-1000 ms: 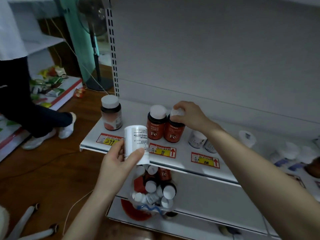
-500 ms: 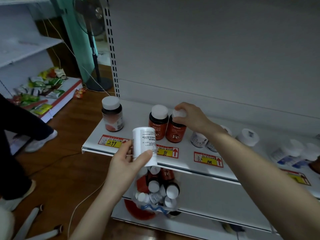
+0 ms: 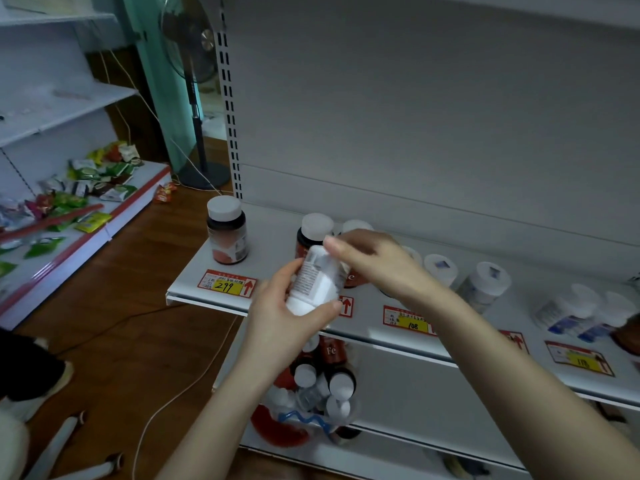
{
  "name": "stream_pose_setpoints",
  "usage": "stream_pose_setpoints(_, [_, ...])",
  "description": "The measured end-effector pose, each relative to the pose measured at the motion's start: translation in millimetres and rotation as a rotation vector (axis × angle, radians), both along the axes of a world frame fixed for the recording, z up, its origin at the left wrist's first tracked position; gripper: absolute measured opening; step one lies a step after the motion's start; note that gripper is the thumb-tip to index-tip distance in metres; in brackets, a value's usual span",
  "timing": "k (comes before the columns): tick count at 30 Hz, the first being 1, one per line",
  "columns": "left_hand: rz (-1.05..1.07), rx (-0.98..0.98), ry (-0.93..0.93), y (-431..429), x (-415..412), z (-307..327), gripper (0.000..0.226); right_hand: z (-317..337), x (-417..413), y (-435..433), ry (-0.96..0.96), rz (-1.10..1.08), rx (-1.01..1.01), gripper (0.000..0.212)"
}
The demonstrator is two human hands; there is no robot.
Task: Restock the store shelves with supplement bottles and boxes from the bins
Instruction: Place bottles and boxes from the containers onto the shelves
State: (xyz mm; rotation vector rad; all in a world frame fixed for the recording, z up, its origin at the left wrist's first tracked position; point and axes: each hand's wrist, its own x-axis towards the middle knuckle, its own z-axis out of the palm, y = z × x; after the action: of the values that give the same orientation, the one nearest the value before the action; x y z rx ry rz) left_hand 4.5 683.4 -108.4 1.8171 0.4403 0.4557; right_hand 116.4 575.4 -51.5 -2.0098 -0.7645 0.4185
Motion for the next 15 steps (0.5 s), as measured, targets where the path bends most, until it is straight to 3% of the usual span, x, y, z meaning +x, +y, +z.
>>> stream_pose_setpoints(2, [-0.007,0.034,-0.001,-3.9,1.6,0.9,0.087,-3.9,-2.3,-5.2,0.052,-0.047,0.051,0.019])
stream_pose_setpoints(5, [-0.012,-0.09,-0.035,-6.6,0.7,1.4,0.086,-8.2,-0.5,-14.6,0.236,-0.139,0.226,0.003])
stream_pose_setpoints(8, [-0.027,-0.27,-0.032,-8.7,0.1,-0.7,0.082,-12.1,0.8,-23.5,0.367,-0.242,0.379,0.01])
stream_pose_setpoints(10, [-0.035,-0.36,-0.064,-12.5,-0.3,1.6,0.056,-16.5,1.2,-28.5,0.388,-0.232,0.41,0.017])
stream_pose_setpoints(12, [-0.03,-0.373,-0.108,-15.3,-0.6,4.6,0.043,-19.5,1.3,-34.3,0.381,-0.169,0.402,0.027])
stream_pose_setpoints(15, [-0.029,-0.357,-0.176,-15.2,-1.4,6.9,0.047,-21.3,1.9,-44.2,0.298,-0.052,0.274,0.043])
